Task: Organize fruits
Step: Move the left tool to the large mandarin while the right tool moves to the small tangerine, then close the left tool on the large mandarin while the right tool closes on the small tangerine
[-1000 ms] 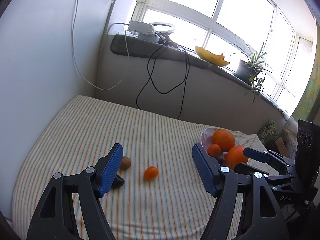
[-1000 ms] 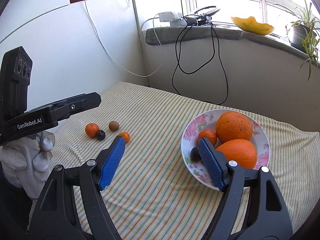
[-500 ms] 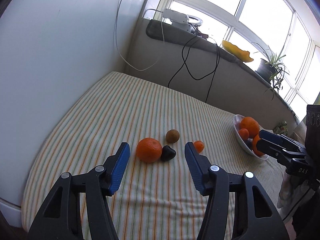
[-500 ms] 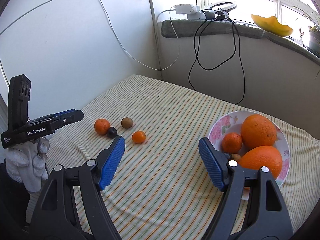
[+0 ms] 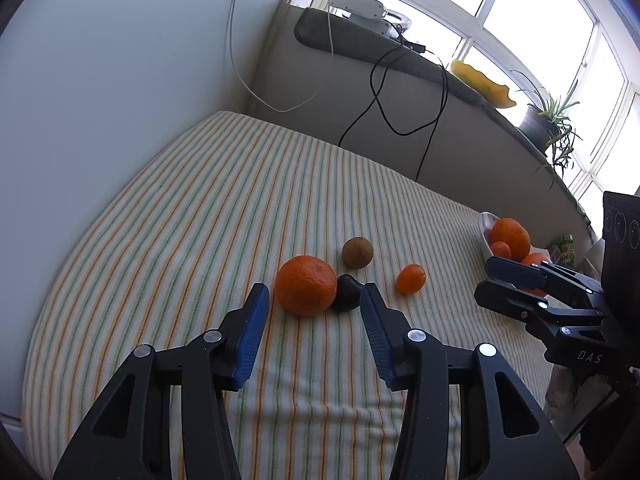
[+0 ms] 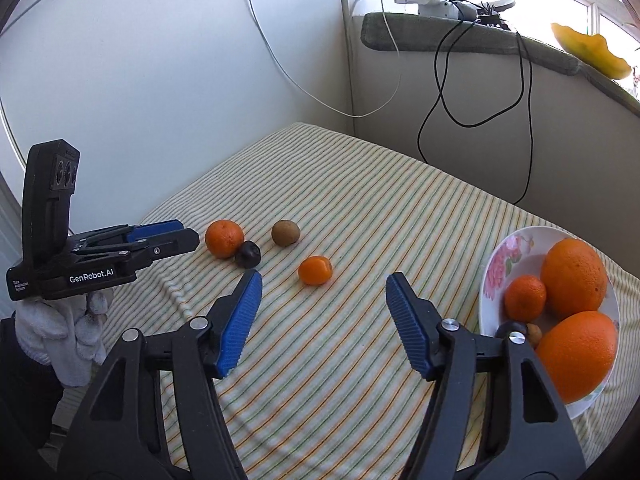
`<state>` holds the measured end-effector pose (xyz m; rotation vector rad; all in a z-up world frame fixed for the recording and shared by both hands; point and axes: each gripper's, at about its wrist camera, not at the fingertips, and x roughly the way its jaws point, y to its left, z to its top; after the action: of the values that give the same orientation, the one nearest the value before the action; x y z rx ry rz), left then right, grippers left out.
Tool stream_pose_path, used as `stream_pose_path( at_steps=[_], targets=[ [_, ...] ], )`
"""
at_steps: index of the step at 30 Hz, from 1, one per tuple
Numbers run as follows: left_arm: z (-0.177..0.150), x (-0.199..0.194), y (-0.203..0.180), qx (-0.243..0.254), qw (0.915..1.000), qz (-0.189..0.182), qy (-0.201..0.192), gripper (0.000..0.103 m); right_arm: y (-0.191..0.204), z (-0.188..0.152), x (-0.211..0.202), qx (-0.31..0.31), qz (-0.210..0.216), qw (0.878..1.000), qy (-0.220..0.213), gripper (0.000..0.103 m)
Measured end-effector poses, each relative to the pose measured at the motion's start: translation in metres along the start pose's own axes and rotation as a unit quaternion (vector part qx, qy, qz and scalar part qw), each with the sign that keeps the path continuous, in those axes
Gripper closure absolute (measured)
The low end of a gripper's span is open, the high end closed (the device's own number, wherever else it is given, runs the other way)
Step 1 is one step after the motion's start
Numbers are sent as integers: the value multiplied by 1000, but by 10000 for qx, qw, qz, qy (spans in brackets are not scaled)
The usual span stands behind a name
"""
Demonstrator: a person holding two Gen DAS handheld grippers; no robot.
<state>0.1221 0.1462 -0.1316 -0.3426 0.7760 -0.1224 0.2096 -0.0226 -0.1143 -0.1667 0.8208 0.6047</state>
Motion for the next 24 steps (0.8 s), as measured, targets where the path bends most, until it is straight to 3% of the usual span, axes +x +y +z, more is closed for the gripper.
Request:
stream_pose_path(
  at_steps=[6,9,18,24],
  targets=[
    [2,8,0,-19,10000,18,59,57,2,0,27,-56,10,9997,227,47],
    [3,11,0,-13,10000,6,70,57,0,0,39,1,74,9993,353,58],
    [5,22,8,-95,9998,-34,161,57,-5,4,68,115,55,9986,514,58],
    [5,26,9,-84,9997,-82,220,66,1,5,78,28,28,9982,590,63]
  ],
)
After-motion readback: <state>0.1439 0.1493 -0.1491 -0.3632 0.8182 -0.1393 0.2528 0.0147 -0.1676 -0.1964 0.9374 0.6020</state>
